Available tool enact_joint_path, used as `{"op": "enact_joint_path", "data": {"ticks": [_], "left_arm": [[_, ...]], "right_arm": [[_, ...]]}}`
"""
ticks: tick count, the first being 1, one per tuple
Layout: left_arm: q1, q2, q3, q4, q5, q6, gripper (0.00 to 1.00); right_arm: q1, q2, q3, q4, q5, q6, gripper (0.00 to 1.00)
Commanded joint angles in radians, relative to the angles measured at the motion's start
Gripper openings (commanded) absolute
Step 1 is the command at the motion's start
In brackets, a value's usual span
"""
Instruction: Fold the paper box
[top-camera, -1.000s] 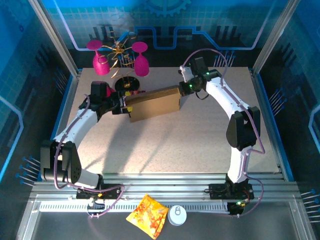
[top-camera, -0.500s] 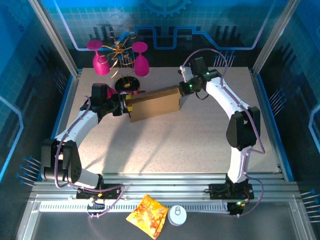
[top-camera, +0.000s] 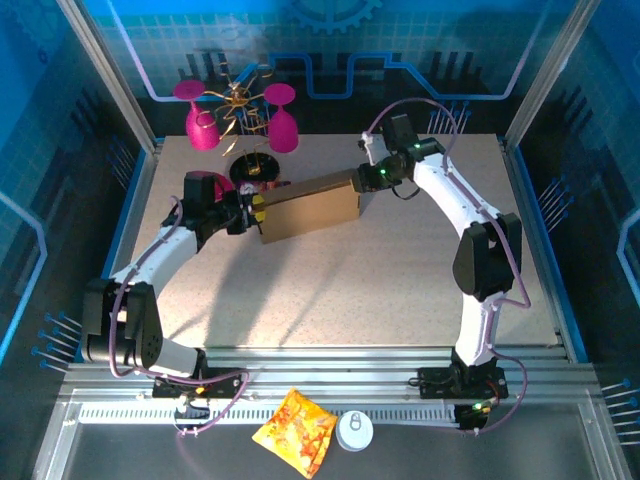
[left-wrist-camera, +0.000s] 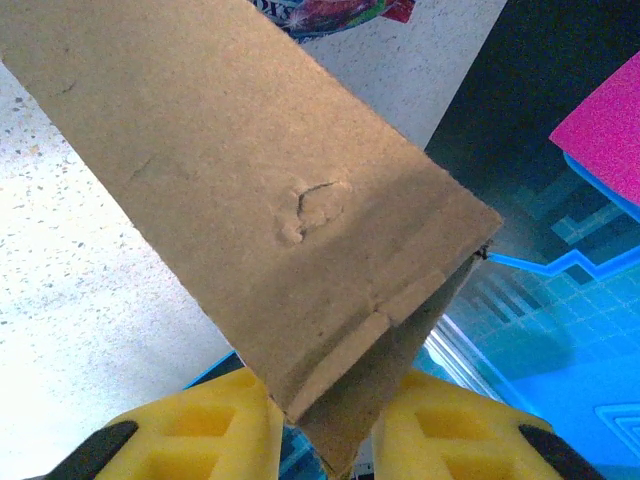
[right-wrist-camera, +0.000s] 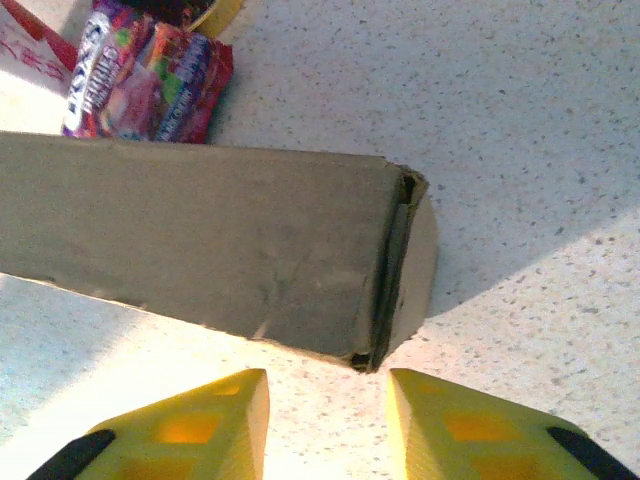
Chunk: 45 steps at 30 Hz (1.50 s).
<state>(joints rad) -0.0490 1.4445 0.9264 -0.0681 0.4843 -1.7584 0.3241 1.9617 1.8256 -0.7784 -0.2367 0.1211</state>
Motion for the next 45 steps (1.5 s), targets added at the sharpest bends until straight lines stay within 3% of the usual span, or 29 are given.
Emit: {"op": "enact_joint_path", "data": {"ticks": [1, 12, 23, 35, 45], "left_arm": [[-0.005, 0.007, -0.034, -0.041, -0.009, -0.021, 0.26], [-0.005, 0.015, -0.034, -0.031, -0.004, -0.027, 0.2], [-0.004, 0.014, -0.032, -0.027, -0.001, -0.028, 0.17], [-0.003, 0.015, -0.043, -0.011, 0.001, -0.039, 0.15], [-0.003, 0.017, -0.044, -0.009, 0.005, -0.037, 0.14]], "right_arm": [[-0.03, -0.093, -0.017, 0.007, -0.095, 0.086, 0.42], [-0.133, -0.059, -0.097, 0.179, -0.41, 0.556, 0.52], [-0.132, 0.072, 0.014, 0.082, -0.423, 0.621, 0.52], [-0.147, 0.093, -0.043, 0.166, -0.461, 0.727, 0.48], [-0.168, 0.088, -0.16, 0.335, -0.506, 0.853, 0.33]]}}
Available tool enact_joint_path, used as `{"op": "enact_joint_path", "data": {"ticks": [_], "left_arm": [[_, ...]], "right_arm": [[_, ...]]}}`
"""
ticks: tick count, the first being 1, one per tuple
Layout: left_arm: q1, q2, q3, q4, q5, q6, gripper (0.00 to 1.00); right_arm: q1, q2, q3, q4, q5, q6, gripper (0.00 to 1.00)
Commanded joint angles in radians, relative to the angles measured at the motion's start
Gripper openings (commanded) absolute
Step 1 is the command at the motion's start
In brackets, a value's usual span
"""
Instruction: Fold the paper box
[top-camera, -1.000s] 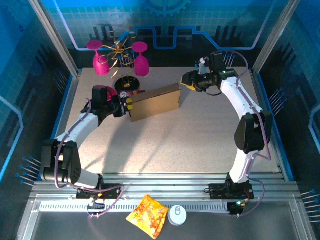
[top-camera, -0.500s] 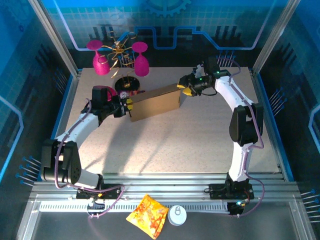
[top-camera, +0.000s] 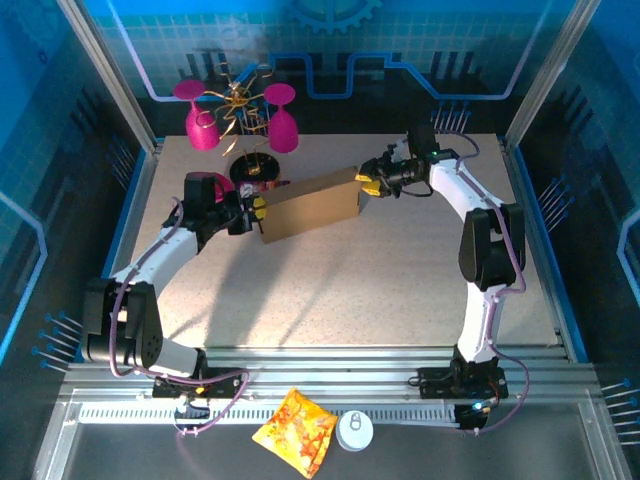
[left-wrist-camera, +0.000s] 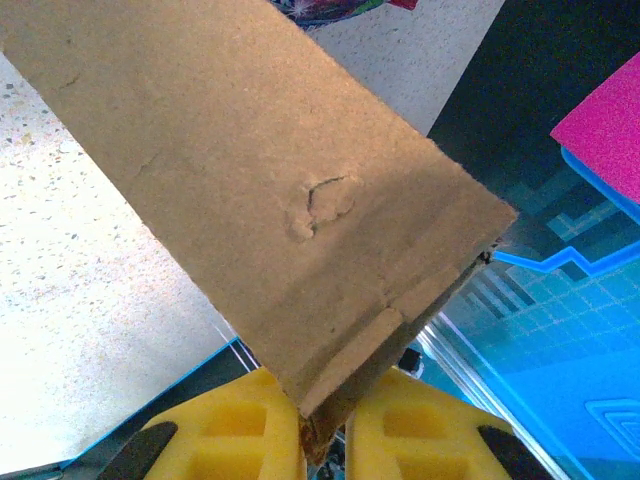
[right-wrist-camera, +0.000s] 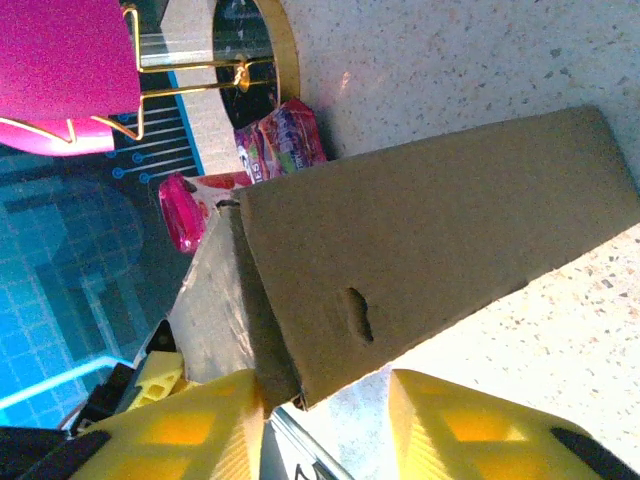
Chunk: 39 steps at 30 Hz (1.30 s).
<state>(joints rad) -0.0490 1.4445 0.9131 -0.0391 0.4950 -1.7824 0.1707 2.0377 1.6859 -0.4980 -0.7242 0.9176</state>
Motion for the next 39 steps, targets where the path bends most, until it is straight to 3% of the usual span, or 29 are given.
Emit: {"op": "enact_joint_path", "data": {"ticks": [1, 8, 13, 15, 18, 20, 25, 28, 31, 35, 39], "left_arm": [[-0.003, 0.017, -0.03, -0.039, -0.006, -0.013, 0.13], [-0.003, 0.017, -0.032, -0.032, -0.006, -0.015, 0.12], [-0.003, 0.017, -0.036, -0.03, -0.005, -0.015, 0.12], [-0.003, 0.017, -0.033, -0.028, -0.002, -0.015, 0.12], [-0.005, 0.01, -0.029, -0.028, 0.009, -0.005, 0.12], [-0.008, -0.004, -0.023, -0.036, 0.017, 0.018, 0.12], [-0.049, -0.093, -0.058, -0.065, 0.022, 0.108, 0.14], [-0.099, -0.171, -0.168, 0.02, 0.011, 0.095, 0.24], [-0.156, -0.248, -0.3, 0.11, -0.003, 0.072, 0.41], [-0.196, -0.392, -0.446, 0.038, -0.021, 0.058, 0.56], [-0.192, -0.54, -0.567, 0.0, -0.057, -0.007, 0.62]], "right_arm": [[-0.015, 0.012, -0.026, 0.058, -0.019, 0.06, 0.31], [-0.018, 0.004, -0.069, 0.113, -0.029, 0.101, 0.09], [-0.026, -0.011, -0.082, 0.128, -0.032, 0.114, 0.07], [-0.031, -0.026, -0.087, 0.145, -0.041, 0.119, 0.12], [-0.041, -0.085, -0.111, 0.195, -0.03, 0.107, 0.32], [-0.052, -0.147, -0.156, 0.258, -0.013, 0.092, 0.39], [-0.072, -0.31, -0.261, 0.3, 0.069, -0.017, 0.45], [-0.077, -0.391, -0.34, 0.32, 0.113, -0.063, 0.45], [-0.082, -0.458, -0.417, 0.349, 0.15, -0.086, 0.47], [-0.083, -0.522, -0.483, 0.341, 0.23, -0.12, 0.49], [-0.081, -0.57, -0.504, 0.29, 0.335, -0.153, 0.59]]}}
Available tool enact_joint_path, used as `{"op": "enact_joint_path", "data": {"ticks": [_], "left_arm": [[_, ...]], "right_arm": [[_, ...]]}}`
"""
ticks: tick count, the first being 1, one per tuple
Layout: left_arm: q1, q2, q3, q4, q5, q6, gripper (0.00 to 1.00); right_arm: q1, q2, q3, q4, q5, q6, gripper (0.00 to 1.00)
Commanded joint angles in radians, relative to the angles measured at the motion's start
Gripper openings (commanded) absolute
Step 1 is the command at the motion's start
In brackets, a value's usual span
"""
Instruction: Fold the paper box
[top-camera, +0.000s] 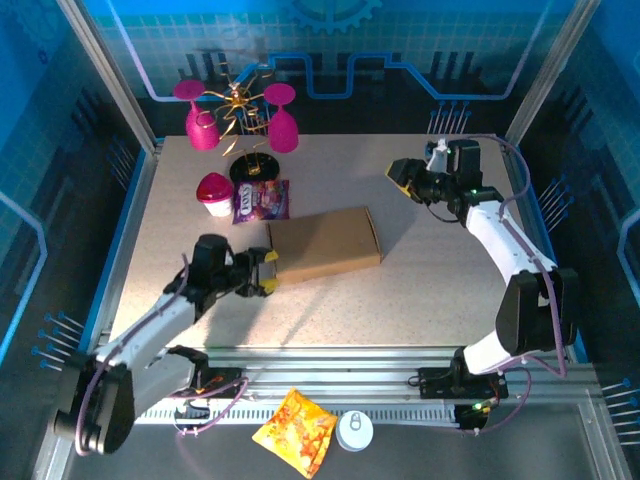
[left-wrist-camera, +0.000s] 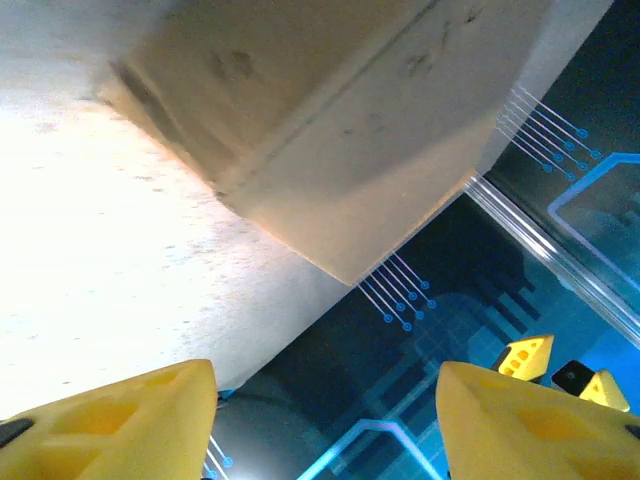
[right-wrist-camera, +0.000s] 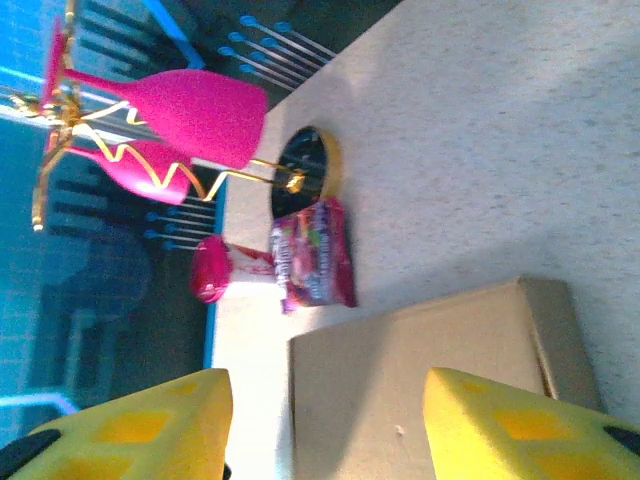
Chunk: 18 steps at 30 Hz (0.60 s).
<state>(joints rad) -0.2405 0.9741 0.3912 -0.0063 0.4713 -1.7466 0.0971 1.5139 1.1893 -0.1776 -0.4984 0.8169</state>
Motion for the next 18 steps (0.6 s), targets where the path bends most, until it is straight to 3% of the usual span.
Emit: {"op": "enact_joint_path", "data": {"ticks": [1, 2, 3, 4, 5, 6, 9, 11, 14, 16, 18], "left_arm": [[0.006, -0.089, -0.054, -0.036, -0.037, -0.052, 0.63], [0.019, -0.101, -0.041, -0.054, -0.038, -0.047, 0.65], [0.031, -0.104, -0.012, -0.082, -0.037, -0.026, 0.67], [0.048, -0.098, 0.037, -0.13, -0.034, 0.015, 0.7], [0.069, -0.086, 0.11, -0.203, -0.033, 0.074, 0.95], [0.087, -0.07, 0.181, -0.272, -0.036, 0.14, 0.99], [0.147, -0.023, 0.424, -0.484, -0.105, 0.375, 0.99], [0.189, -0.009, 0.56, -0.587, -0.189, 0.532, 0.99], [0.188, -0.056, 0.679, -0.681, -0.457, 0.756, 0.99], [0.168, -0.091, 0.71, -0.805, -0.747, 0.767, 0.99], [0.147, -0.109, 0.691, -0.935, -1.034, 0.716, 0.99]], "right_arm": [[-0.003, -0.05, 0.01, -0.074, 0.148, -0.074, 0.64], [0.001, -0.053, 0.029, -0.111, 0.177, -0.104, 0.72], [0.005, -0.058, 0.05, -0.144, 0.208, -0.128, 0.92], [0.01, -0.066, 0.073, -0.179, 0.25, -0.156, 1.0], [0.015, -0.076, 0.098, -0.21, 0.29, -0.183, 1.0], [0.018, -0.089, 0.115, -0.231, 0.326, -0.208, 1.0], [0.032, -0.167, 0.121, -0.233, 0.448, -0.327, 1.0], [0.078, -0.261, 0.09, -0.227, 0.655, -0.412, 1.0], [0.141, -0.414, -0.05, -0.122, 0.949, -0.542, 1.0], [0.167, -0.503, -0.164, -0.074, 1.175, -0.55, 1.0], [0.168, -0.586, -0.299, 0.017, 1.213, -0.652, 1.0]]}}
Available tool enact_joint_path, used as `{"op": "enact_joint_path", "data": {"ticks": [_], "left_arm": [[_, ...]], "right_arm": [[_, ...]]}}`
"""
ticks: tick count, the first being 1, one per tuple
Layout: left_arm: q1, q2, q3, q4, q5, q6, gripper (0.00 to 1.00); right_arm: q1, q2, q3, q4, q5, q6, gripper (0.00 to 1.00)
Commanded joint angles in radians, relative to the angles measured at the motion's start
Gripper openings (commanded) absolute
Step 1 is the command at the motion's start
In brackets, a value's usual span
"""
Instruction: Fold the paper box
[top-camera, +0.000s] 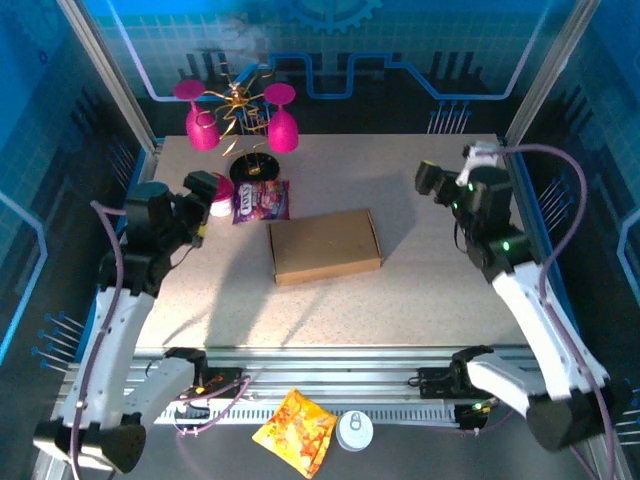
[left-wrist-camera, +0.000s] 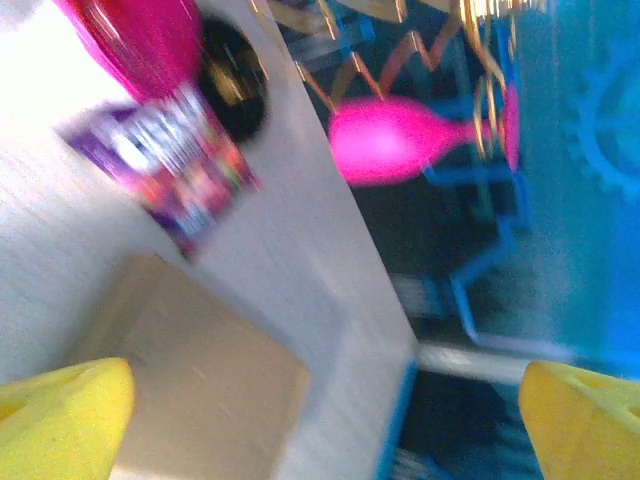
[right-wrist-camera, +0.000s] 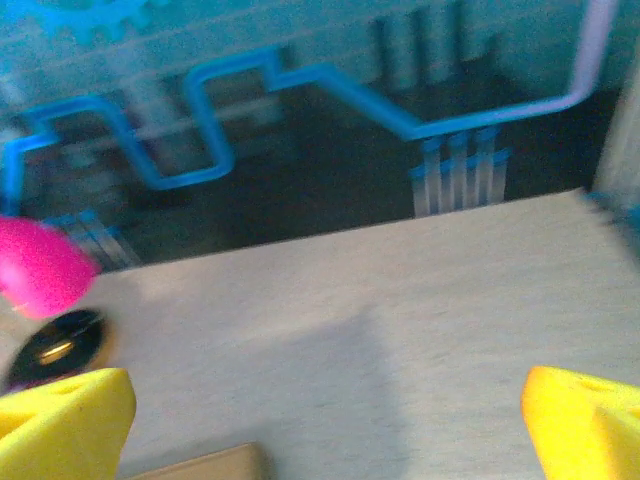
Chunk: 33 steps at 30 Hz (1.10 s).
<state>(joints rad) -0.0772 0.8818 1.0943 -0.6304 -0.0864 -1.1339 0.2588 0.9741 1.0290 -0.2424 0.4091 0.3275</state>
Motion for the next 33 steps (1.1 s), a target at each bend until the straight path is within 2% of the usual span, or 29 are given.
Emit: {"op": "enact_joint_path", "data": {"ticks": [1, 5, 7, 9, 12, 14, 17, 21, 23, 26, 27, 28, 30, 33], "left_arm": [[-0.016, -0.033, -0.049, -0.297, -0.564, 0.112, 0.99], [-0.016, -0.102, -0.295, 0.042, -0.641, 0.545, 0.99], [-0.006, -0.094, -0.398, 0.204, -0.568, 0.731, 0.99], [0.004, -0.059, -0.482, 0.349, -0.452, 0.854, 0.99], [0.007, 0.045, -0.54, 0.509, -0.396, 0.886, 0.99], [0.016, 0.146, -0.559, 0.622, -0.373, 0.883, 0.99], [0.036, 0.301, -0.591, 0.831, -0.328, 0.895, 0.99], [0.076, 0.464, -0.618, 1.057, -0.275, 0.907, 0.99], [0.089, 0.505, -0.617, 1.145, -0.227, 0.921, 0.99], [0.096, 0.531, -0.606, 1.184, -0.165, 0.987, 0.99], [0.096, 0.529, -0.629, 1.247, -0.145, 1.016, 0.99], [0.096, 0.523, -0.666, 1.326, -0.142, 1.033, 0.99], [0.099, 0.537, -0.768, 1.537, -0.147, 1.036, 0.99], [0.089, 0.72, -0.92, 1.986, -0.08, 1.081, 0.99]], "right_arm": [[0.009, -0.096, -0.251, 0.166, 0.282, -0.252, 1.0], [0.031, -0.245, -0.589, 0.49, 0.282, -0.412, 1.0], [0.019, -0.231, -0.647, 0.497, 0.26, -0.387, 1.0], [-0.016, -0.178, -0.642, 0.435, 0.159, -0.319, 1.0], [-0.024, -0.011, -0.631, 0.504, 0.077, -0.323, 1.0], [-0.031, 0.133, -0.616, 0.63, 0.024, -0.358, 1.0], [-0.084, 0.314, -0.609, 0.804, -0.121, -0.339, 1.0], [-0.116, 0.441, -0.586, 0.946, -0.157, -0.377, 1.0], [-0.149, 0.497, -0.571, 0.975, -0.189, -0.338, 1.0], [-0.178, 0.526, -0.61, 1.052, -0.227, -0.31, 1.0], [-0.177, 0.544, -0.64, 1.125, -0.23, -0.316, 1.0], [-0.177, 0.571, -0.683, 1.239, -0.246, -0.325, 1.0], [-0.178, 0.558, -0.731, 1.308, -0.263, -0.328, 1.0], [-0.176, 0.578, -0.81, 1.486, -0.245, -0.329, 1.0]]}}
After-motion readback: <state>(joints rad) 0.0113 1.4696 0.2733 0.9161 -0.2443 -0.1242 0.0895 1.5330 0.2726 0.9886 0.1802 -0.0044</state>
